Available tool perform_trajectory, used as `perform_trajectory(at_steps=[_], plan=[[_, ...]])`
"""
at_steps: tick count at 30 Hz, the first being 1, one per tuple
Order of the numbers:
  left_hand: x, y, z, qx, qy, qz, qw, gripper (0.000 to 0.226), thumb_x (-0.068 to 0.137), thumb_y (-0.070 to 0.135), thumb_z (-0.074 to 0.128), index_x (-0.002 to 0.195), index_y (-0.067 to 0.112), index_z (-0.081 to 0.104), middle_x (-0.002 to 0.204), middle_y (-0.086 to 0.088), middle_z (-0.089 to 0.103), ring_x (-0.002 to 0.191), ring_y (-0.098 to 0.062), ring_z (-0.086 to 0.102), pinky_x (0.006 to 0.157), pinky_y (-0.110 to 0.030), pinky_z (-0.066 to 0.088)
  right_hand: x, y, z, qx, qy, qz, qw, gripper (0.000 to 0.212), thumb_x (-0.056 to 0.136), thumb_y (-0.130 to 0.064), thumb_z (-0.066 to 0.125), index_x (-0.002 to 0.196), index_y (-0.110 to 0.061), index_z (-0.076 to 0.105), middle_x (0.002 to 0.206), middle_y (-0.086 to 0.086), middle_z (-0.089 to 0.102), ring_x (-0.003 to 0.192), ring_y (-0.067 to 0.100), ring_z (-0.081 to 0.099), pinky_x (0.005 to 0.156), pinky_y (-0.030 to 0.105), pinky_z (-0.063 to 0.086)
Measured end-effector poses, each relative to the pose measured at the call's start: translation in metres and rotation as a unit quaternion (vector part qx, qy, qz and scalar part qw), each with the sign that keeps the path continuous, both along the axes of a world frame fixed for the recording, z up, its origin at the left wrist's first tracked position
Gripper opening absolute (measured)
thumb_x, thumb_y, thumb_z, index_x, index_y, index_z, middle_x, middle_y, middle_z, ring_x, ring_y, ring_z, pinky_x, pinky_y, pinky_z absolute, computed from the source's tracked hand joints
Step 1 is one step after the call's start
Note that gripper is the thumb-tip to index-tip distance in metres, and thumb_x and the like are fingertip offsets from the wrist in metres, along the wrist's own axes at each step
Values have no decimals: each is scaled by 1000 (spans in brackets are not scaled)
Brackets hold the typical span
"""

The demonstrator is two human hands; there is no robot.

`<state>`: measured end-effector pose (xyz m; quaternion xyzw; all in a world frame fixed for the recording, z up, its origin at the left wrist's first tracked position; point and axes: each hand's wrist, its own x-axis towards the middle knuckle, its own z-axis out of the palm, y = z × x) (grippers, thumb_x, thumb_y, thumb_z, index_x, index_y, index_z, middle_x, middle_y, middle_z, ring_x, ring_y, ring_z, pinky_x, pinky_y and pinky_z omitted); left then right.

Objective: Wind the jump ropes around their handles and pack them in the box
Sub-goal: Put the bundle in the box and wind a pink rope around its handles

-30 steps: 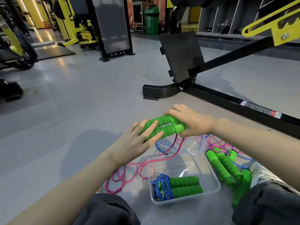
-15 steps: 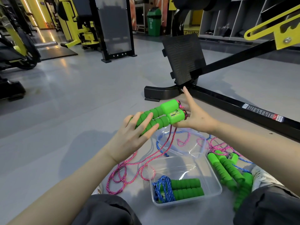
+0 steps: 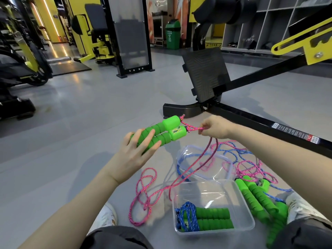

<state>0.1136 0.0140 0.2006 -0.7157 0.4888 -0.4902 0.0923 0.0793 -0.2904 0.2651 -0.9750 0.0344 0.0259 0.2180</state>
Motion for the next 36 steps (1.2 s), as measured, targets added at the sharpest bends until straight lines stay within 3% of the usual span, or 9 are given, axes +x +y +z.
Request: perform_trajectory(at_steps=[3, 8, 11, 14, 18, 24, 30, 33, 36], plan=[[9, 16, 6, -45, -5, 42, 998, 37, 99, 0, 30, 129, 10, 50, 128, -22, 59, 110, -43, 52, 85, -50, 43, 9, 6, 8, -49, -59, -42, 996, 19, 85, -13, 52, 93, -8, 68, 91, 11, 66, 83, 26, 60, 75, 35, 51], [16, 53, 14, -75, -9, 97, 992, 38, 94, -7, 34, 123, 7, 54, 122, -25, 61, 102, -47, 59, 78, -50, 42, 5, 14, -16, 104, 109, -80, 985, 18, 94, -9, 46, 87, -1, 60, 63, 10, 57, 49, 21, 56, 41, 22, 49], [10, 59, 11, -60, -1, 100, 993, 39, 92, -9, 34, 122, 6, 53, 120, -26, 61, 98, -49, 60, 74, -49, 46, 19, 6, -4, 148, -46, -133, 979, 18, 93, -8, 49, 84, 1, 62, 69, 13, 59, 59, 26, 64, 56, 31, 58], [8, 59, 7, -47, 4, 93, 995, 40, 92, -10, 30, 122, 5, 52, 120, -27, 61, 97, -49, 60, 73, -49, 49, 26, -16, 35, -8, -217, -159, 963, 13, 89, -9, 52, 88, -6, 65, 89, 17, 65, 85, 34, 63, 75, 37, 52], [20, 58, -2, -67, 7, 108, 992, 43, 90, -9, 28, 124, 6, 51, 124, -27, 59, 103, -48, 56, 76, -51, 46, 18, -52, 69, -73, -264, -220, 936, 15, 86, -4, 44, 87, -11, 58, 98, 19, 60, 94, 38, 55, 77, 39, 46], [31, 75, -11, -95, 9, 147, 984, 51, 80, -11, 36, 127, 7, 49, 130, -27, 51, 104, -48, 49, 76, -50, 38, -5, -106, 80, -13, -274, -269, 923, 22, 90, -12, 51, 99, 2, 64, 104, 26, 64, 96, 41, 63, 90, 46, 50], [28, 44, -10, -63, 17, 112, 992, 49, 82, -8, 32, 125, 8, 50, 126, -27, 56, 102, -49, 53, 77, -50, 36, -28, -111, 120, -46, -416, -243, 875, 17, 93, -14, 43, 94, -4, 57, 93, 25, 63, 82, 37, 64, 73, 41, 53], [26, 18, -2, -65, 26, 94, 993, 50, 80, -7, 35, 125, 9, 49, 124, -27, 58, 97, -50, 57, 76, -49, 37, -28, -105, 138, 32, -412, -186, 891, 17, 97, -22, 41, 91, -12, 53, 81, 16, 63, 43, 10, 61, 41, 23, 50], [22, -3, 9, -86, 27, 89, 992, 51, 78, -8, 40, 125, 10, 49, 124, -27, 58, 99, -48, 56, 76, -47, 42, -27, -98, 153, 78, -474, -144, 865, 19, 98, -25, 42, 100, -14, 57, 72, 7, 57, 42, 2, 58, 43, 21, 51]])
